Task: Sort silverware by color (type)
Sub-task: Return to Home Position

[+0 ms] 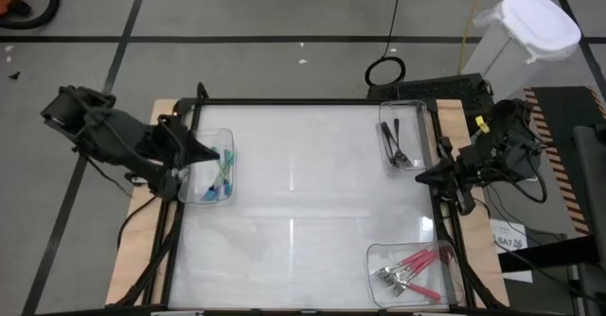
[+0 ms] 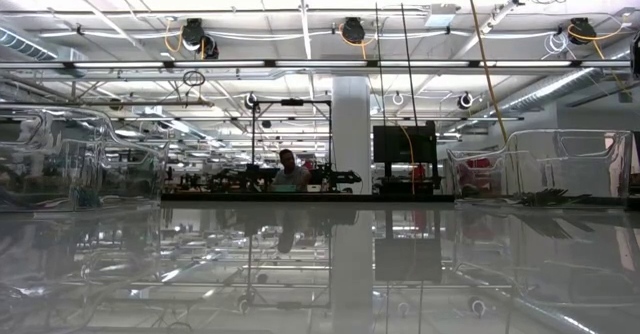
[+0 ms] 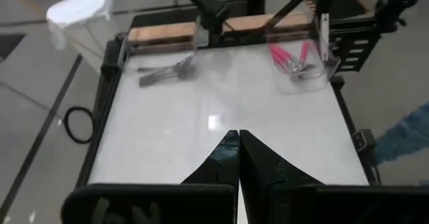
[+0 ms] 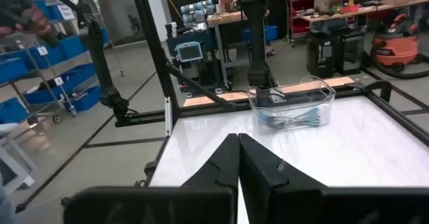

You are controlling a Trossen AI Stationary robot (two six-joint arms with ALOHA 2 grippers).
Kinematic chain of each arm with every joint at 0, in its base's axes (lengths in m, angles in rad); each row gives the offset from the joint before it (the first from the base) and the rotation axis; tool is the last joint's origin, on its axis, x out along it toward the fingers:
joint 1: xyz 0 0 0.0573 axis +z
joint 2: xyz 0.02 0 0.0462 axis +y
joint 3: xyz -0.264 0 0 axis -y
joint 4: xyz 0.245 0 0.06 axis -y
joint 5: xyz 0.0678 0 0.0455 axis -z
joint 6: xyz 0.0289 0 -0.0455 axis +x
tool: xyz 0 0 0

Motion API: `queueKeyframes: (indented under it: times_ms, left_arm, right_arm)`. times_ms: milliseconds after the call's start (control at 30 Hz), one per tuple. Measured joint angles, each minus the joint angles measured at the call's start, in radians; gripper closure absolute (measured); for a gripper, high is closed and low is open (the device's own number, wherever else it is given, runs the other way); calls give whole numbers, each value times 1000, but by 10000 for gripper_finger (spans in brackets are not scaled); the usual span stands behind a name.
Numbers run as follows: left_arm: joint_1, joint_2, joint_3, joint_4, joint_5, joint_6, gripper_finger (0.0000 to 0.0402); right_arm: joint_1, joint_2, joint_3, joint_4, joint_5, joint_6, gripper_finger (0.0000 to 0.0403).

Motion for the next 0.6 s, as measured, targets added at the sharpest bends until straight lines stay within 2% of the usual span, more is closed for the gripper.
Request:
queueKeyframes:
  times_ms: [133, 233, 333, 400, 600]
  left_arm:
    - [-74, -25, -39, 7, -103, -47, 399]
    - [-113, -61, -134, 56, -168, -48, 399]
    - [-115, -110, -300, 136, -175, -69, 400]
    - [-114, -156, -438, 246, -174, -71, 400]
    - [-114, -362, -836, 523, -163, -100, 401]
  right_arm:
    - [0, -4, 0, 0, 26, -29, 403]
    - [0, -11, 0, 3, 25, -29, 403]
    - [0, -14, 0, 4, 26, -36, 403]
    - [0, -16, 0, 4, 26, -36, 403]
    - [0, -17, 0, 6, 26, -40, 403]
